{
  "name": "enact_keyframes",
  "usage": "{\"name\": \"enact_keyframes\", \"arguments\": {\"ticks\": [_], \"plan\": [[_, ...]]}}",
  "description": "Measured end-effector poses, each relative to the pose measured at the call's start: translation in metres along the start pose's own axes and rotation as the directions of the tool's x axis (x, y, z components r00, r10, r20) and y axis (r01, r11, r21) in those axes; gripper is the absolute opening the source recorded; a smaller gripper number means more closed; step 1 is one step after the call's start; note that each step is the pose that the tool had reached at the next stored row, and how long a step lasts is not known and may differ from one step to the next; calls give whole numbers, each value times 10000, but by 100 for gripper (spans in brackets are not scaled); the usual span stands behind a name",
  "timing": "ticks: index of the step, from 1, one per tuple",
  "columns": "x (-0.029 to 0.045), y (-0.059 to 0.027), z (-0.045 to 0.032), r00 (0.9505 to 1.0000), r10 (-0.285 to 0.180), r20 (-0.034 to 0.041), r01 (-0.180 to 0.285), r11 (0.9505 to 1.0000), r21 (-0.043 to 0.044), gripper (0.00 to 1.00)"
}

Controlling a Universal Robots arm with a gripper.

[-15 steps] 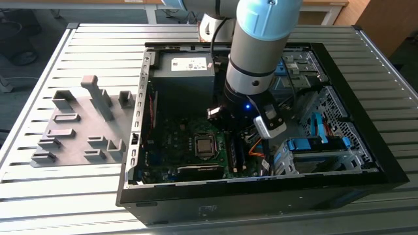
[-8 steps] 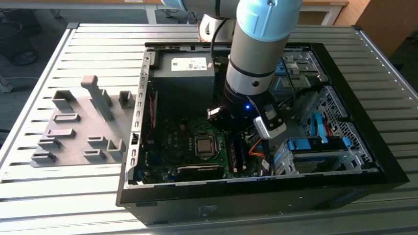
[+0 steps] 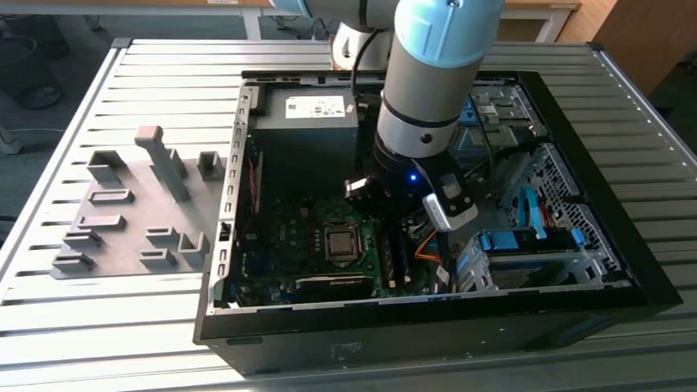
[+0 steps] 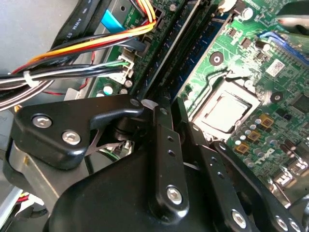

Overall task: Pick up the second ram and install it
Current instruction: 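Insert the second ram into the second slot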

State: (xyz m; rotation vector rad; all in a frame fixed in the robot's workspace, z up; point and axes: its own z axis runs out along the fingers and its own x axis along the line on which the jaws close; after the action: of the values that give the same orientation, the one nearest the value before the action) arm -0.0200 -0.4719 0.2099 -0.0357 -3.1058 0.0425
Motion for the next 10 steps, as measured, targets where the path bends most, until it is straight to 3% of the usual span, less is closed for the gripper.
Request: {"name": "enact_keyframes", "arguments": {"ticks": [8,10], "plan": [[8,-7,-237,10000,-3,-75,3,10000,4,20],[9,-8,-272,9999,-3,-104,3,10000,4,11]]}}
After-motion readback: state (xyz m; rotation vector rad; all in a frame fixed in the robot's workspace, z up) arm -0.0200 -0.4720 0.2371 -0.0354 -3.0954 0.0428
